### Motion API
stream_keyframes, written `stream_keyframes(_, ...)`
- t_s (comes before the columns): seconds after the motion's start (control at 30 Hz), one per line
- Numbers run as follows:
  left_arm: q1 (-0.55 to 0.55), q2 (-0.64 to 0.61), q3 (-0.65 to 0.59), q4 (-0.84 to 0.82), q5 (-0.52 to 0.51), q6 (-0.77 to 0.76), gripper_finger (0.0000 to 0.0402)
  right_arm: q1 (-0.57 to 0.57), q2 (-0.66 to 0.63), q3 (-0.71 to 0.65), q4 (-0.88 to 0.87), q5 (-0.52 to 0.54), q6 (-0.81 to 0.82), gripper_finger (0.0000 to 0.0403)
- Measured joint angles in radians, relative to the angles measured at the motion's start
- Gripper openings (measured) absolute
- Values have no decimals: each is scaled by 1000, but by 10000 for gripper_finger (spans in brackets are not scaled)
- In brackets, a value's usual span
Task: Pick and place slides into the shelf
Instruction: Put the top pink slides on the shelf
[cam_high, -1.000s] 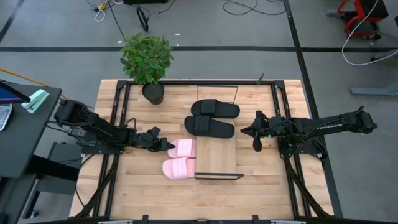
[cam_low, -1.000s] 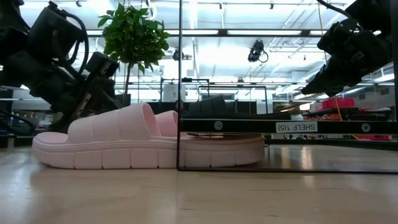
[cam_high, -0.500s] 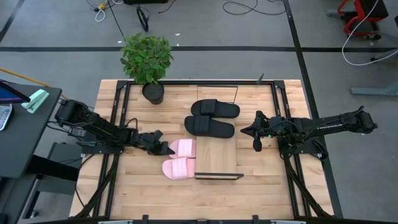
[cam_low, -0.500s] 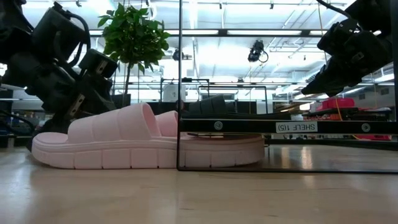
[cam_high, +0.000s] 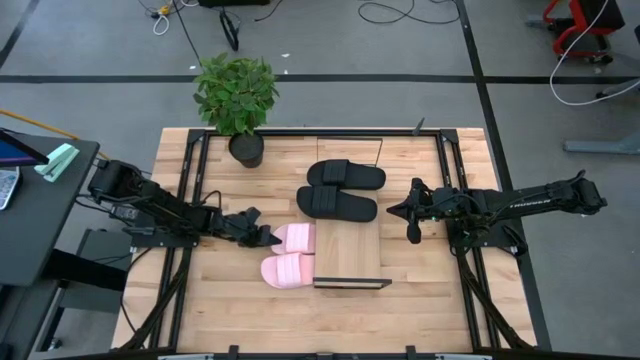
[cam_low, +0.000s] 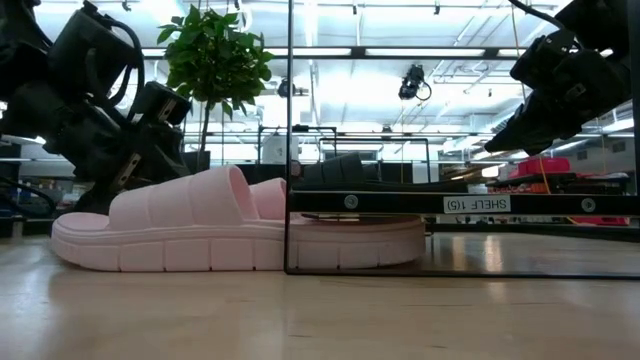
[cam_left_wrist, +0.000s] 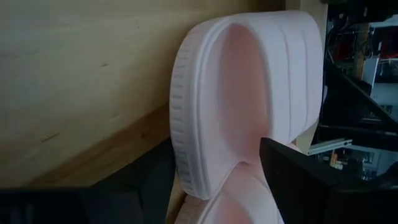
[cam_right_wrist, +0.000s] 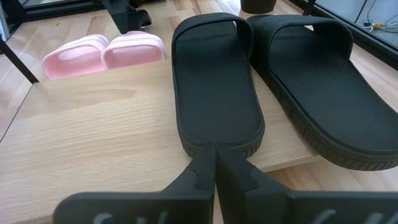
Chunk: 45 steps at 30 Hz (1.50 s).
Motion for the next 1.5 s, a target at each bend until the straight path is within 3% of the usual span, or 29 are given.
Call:
stream_keyframes(0.27,0,0,1,-9,-14,-1,181,0,0,0,0,0,-2,13)
stream_keyframes(0.6,-20,-1,5,-36,-41,8,35,0,0,0,0,0,-8,13)
stream_keyframes(1.13,4,-27,9,-114,84,-29,34,0,0,0,-3,-24,-8,13)
stream_keyframes(1.5,24,-336,-5,-596,80,-16,33,0,0,0,-16,-34,-18,13)
